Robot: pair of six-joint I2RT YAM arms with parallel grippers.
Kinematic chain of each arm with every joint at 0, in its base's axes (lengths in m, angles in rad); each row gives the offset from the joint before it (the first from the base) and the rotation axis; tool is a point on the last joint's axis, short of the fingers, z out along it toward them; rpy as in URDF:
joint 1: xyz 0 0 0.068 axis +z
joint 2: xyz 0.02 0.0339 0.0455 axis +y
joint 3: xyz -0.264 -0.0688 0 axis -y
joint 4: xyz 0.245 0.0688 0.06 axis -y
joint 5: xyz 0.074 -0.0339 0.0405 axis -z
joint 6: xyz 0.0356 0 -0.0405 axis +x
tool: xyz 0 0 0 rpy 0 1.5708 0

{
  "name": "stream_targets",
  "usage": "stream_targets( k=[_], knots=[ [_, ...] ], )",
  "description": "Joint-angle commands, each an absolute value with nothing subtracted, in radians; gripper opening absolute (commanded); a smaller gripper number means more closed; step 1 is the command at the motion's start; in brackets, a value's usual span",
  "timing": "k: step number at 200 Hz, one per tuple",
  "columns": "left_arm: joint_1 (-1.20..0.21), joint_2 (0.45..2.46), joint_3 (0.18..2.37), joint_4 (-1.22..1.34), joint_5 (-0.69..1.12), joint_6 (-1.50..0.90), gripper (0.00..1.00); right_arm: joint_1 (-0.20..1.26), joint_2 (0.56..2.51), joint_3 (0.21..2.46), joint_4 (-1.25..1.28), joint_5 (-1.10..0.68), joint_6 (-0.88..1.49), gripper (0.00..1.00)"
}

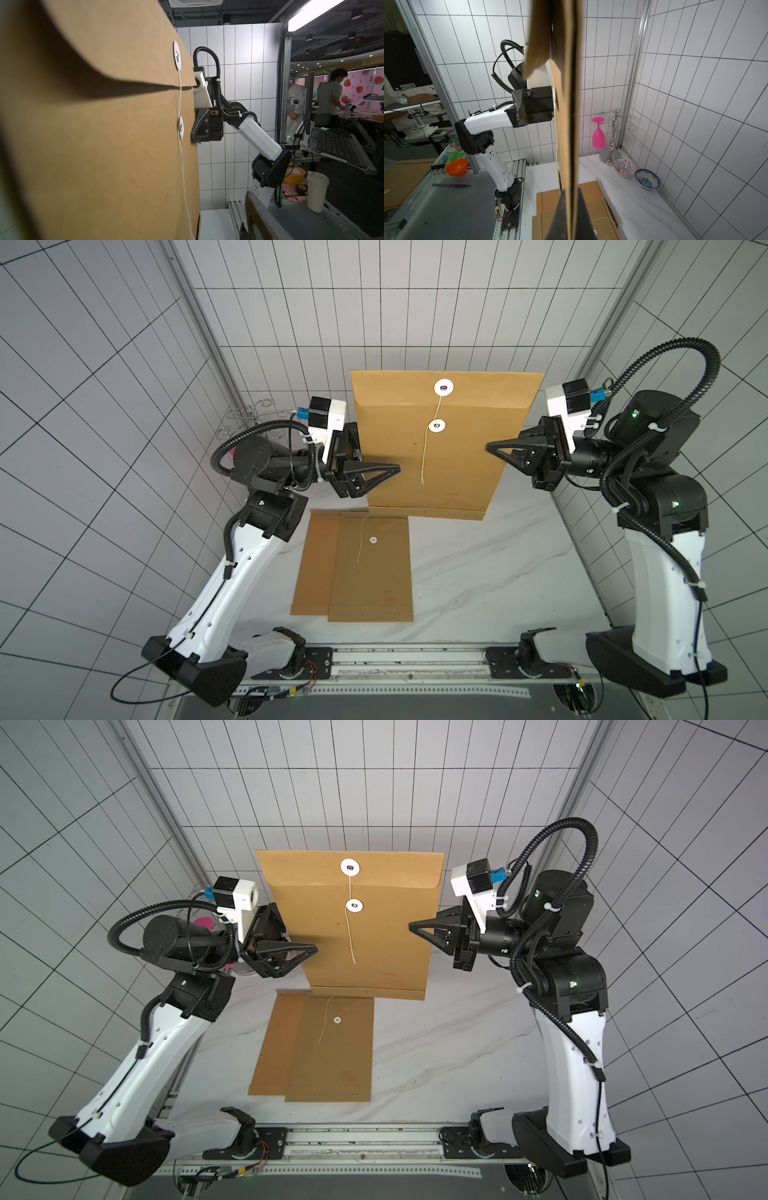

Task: Open the file bag
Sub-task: Pick up the file bag from the center of the board.

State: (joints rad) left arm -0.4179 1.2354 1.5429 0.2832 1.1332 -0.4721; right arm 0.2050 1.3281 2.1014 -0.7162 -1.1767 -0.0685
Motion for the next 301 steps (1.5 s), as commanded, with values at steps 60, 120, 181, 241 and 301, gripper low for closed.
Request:
stream_targets(
  k=[60,120,181,241,301],
  knots=[
    [-0.417,1.158,1.539,0.265,1.091,-0.445,0.32,0.208,1.277,2.068,-0.686,-1.120,-0.079,0.00],
    [-0.419,1.183,1.538,0.256,1.065,-0.435,0.27,0.207,1.255,2.016,-0.598,-1.165,-0.004,0.00],
    [-0.415,1.159,1.523,0.228,1.024,-0.381,0.00,0.208,1.258,1.995,-0.589,-1.144,0.000,0.00],
    [-0.328,1.117,1.584,-0.100,0.836,-0.209,0.00,0.201,1.186,1.932,-0.609,-0.808,0.009,0.66],
    [-0.348,1.063,1.654,-0.420,0.369,0.001,0.00,0.211,1.061,1.718,-0.656,-0.599,0.046,0.72]
  ],
)
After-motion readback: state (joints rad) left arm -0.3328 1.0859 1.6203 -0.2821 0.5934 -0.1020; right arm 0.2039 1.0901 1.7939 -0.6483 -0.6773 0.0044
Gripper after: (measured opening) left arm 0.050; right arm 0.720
